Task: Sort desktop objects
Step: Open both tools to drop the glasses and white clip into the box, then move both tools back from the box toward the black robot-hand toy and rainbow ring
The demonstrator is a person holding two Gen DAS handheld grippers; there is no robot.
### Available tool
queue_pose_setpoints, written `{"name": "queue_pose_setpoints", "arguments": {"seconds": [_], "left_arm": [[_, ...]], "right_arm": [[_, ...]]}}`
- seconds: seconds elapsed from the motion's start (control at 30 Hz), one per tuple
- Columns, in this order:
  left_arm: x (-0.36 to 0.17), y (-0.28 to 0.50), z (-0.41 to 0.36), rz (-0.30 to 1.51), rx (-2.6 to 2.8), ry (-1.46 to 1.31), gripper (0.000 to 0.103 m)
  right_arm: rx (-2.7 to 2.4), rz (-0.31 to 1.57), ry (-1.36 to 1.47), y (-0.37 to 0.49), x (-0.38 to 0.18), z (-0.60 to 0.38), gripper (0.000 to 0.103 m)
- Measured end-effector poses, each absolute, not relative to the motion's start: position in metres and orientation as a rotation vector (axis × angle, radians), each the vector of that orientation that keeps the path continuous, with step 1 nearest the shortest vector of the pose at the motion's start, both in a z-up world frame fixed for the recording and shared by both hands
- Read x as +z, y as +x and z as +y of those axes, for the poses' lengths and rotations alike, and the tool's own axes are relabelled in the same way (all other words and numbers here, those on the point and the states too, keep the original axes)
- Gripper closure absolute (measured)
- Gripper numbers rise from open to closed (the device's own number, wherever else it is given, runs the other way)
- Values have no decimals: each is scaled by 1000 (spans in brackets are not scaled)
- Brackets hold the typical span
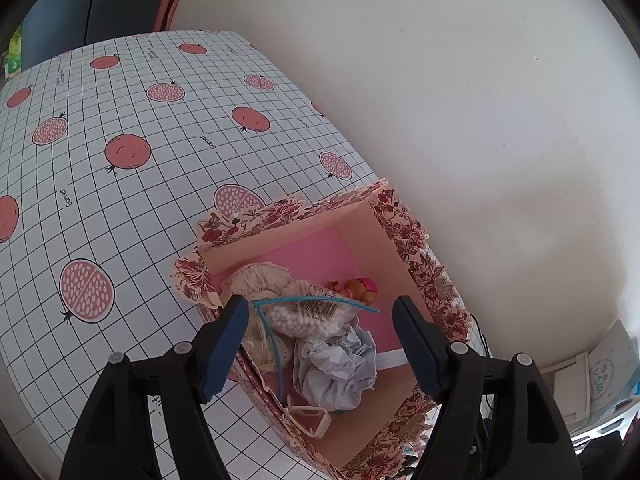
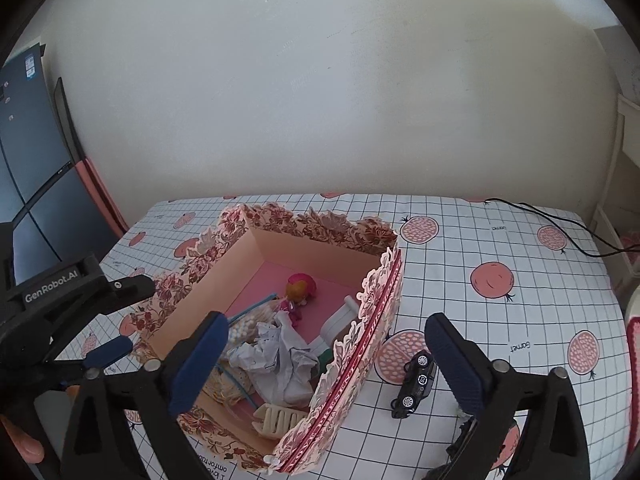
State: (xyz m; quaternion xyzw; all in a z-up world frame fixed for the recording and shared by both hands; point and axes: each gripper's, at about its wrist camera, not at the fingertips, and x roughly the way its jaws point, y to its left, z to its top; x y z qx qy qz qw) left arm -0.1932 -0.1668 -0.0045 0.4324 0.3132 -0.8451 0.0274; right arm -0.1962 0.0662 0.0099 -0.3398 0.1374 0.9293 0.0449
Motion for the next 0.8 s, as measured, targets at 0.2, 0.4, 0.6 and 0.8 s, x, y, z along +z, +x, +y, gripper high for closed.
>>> {"name": "queue_pose_setpoints", "arguments": {"seconds": [0.2, 0.4, 0.6, 0.8], "left_arm": [[-2, -192, -167, 919, -2607, 1310, 9], [0, -191, -168, 842, -2597, 1284, 1], [0, -189, -171, 793, -2563, 1254, 0], [8, -185, -171, 751, -2561, 1195, 0]], "right_arm": [[2830, 405, -1022, -194, 12, 69, 0], [2826, 398, -1010, -193, 12, 72, 0], [2829, 369, -995, -193, 15, 73, 0], [2842, 317, -952, -188, 23, 73, 0]]}}
